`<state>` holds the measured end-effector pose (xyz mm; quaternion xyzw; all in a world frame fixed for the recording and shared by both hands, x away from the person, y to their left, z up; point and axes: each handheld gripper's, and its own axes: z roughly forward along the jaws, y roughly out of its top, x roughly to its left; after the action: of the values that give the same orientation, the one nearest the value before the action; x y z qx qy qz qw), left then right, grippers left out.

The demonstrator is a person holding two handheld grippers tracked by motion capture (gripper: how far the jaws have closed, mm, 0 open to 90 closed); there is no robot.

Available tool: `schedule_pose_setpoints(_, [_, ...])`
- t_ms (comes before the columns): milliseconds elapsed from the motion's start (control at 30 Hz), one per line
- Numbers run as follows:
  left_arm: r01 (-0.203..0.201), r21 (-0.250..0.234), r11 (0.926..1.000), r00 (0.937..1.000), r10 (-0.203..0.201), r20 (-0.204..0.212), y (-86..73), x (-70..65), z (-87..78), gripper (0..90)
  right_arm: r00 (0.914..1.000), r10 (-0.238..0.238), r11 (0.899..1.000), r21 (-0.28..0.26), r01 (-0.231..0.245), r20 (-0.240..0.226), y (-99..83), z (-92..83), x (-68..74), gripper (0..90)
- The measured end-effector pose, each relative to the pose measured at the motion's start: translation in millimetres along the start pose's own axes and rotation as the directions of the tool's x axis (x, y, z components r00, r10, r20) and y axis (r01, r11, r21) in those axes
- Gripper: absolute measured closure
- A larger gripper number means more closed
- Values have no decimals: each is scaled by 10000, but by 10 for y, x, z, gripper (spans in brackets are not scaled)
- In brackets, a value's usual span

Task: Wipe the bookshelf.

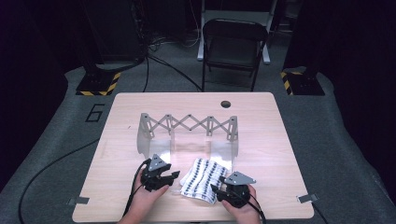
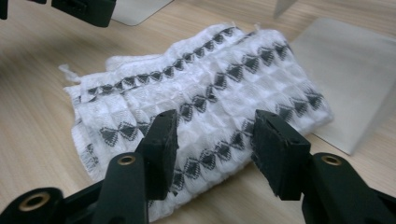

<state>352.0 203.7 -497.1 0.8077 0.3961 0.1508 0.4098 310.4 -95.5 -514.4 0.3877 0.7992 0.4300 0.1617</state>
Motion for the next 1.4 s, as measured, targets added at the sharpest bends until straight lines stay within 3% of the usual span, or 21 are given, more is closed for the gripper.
schedule_pose_setpoints(133, [-123,-28,9999,9999,123,-111,-17,6,-40,500,9927,-1162,9917,593,1142,329,-17,74,55,477])
schedule_pose_setpoints(333, [-169,-103,9998,9998,168,-103,-15,0,-67,498,9846,-1562,9852,839,1496,784,-40,55,-13,466])
schedule_pose_setpoints(433, [-222,-141,9997,9997,220,-113,-10,15,-88,497,9820,-1462,9868,871,1363,1200,-44,13,-108,462])
schedule_pose_setpoints(500, [-107,-194,9998,9998,103,-163,-14,14,-96,497,9877,-810,9948,722,718,1335,-40,-15,-152,461])
schedule_pose_setpoints(567, [-106,-256,9996,9997,101,-220,-20,26,-109,497,9894,-629,9967,594,555,1311,-25,-48,-180,461])
schedule_pose_setpoints(700, [-88,-207,9997,9996,82,-279,-38,38,-134,497,9944,-359,9993,-37,365,996,48,-58,-96,444])
schedule_pose_setpoints(767, [-64,-229,9997,9994,56,-348,-55,38,-151,497,9946,-586,9980,-197,605,857,86,-5,-31,414])
schedule_pose_setpoints(867, [-55,-235,9997,9991,45,-421,-76,42,-178,496,9919,-1126,9936,-29,1129,582,118,75,74,381])
schedule_pose_setpoints(967, [43,-201,9998,9990,-52,-452,-91,55,-204,495,9834,-1751,9844,274,1740,485,111,135,136,372])
schedule_pose_setpoints(1033, [60,-263,9996,9986,-74,-527,-95,62,-204,495,9811,-1864,9822,340,1848,522,108,148,136,371])
schedule_pose_setpoints(1233, [8,-262,9997,9992,-19,-407,-54,66,-174,493,9848,-1627,9855,581,1593,600,43,82,60,370])
schedule_pose_setpoints(1400, [-72,-351,9994,9997,63,-251,2,63,-118,491,9850,-1355,9891,722,1283,1067,-24,-50,-44,375])
